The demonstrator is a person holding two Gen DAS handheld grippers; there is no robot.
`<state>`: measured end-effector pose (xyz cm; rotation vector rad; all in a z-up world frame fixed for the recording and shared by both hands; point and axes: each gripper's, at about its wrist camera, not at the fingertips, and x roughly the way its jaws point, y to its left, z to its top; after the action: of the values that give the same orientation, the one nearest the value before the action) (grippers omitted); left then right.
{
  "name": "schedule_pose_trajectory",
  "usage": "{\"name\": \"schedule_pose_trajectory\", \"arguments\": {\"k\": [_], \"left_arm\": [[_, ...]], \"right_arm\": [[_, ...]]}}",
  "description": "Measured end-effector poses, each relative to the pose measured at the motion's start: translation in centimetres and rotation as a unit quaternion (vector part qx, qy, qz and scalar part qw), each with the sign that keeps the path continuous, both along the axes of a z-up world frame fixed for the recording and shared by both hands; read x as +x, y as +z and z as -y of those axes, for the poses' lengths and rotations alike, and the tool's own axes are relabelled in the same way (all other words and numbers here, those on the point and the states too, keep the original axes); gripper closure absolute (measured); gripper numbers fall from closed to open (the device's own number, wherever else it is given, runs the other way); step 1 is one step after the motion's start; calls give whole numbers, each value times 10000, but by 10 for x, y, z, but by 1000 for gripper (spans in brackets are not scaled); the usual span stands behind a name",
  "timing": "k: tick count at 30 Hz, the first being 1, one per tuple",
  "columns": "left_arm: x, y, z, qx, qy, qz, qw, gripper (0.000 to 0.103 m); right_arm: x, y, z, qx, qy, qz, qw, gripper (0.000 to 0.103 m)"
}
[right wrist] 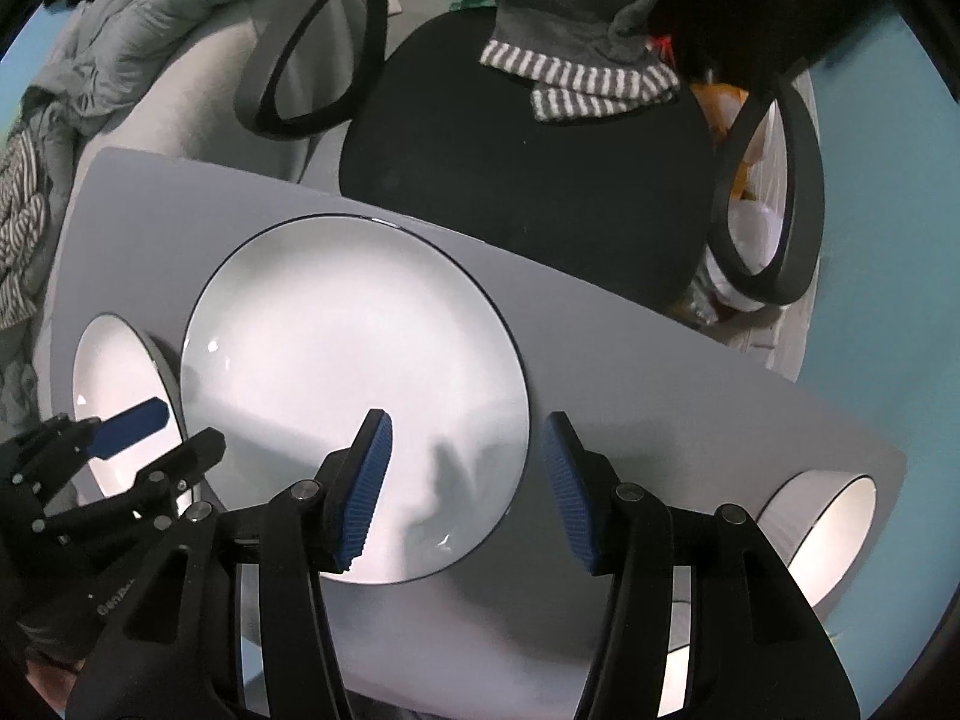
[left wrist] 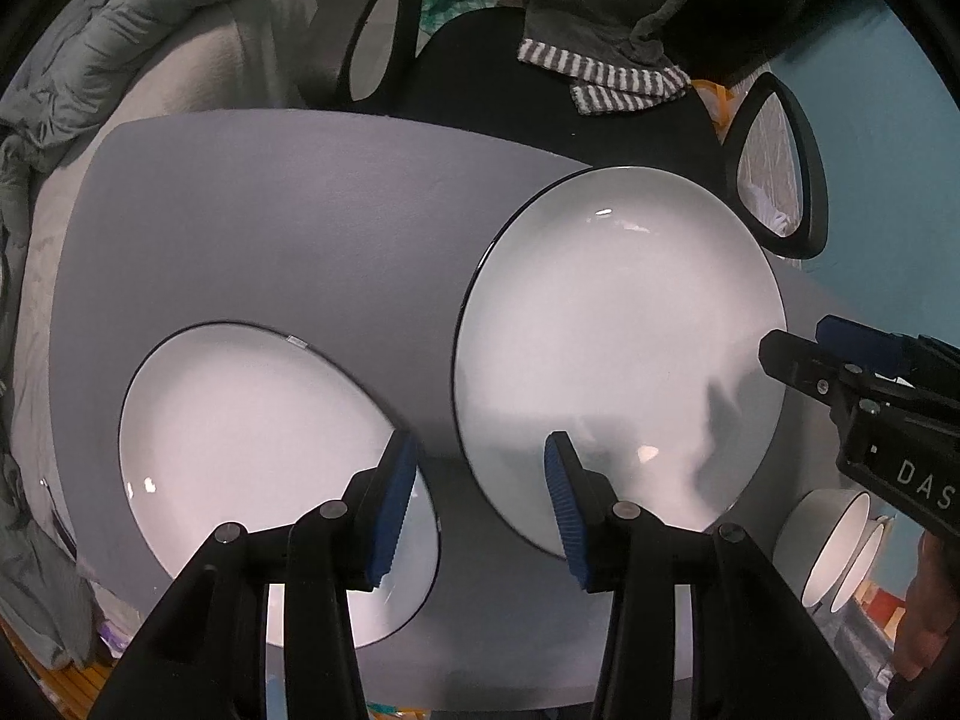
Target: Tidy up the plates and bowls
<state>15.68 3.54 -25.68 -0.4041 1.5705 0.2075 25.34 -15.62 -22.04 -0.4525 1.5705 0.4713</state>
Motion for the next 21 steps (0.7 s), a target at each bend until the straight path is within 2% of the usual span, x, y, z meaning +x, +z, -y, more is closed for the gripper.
{"name": "schedule_pose_trajectory", "arguments": {"k": [4,11,18,21], "left_arm": [[-11,8,-5,37,43,68,10000,50],[-37,18,-21,62,103,167,9998,49],[-78,27,-45,134,437,182,9988,48],[-98,30,-57,62,716,214,9972,41]], "right_arm": [[-11,6,-6,-21,162,75,9998,50],[-30,15,-14,105,260,28,9996,50],[-56,24,-31,338,591,41,9977,49],[-66,26,-41,401,755,53,9963,49]]}}
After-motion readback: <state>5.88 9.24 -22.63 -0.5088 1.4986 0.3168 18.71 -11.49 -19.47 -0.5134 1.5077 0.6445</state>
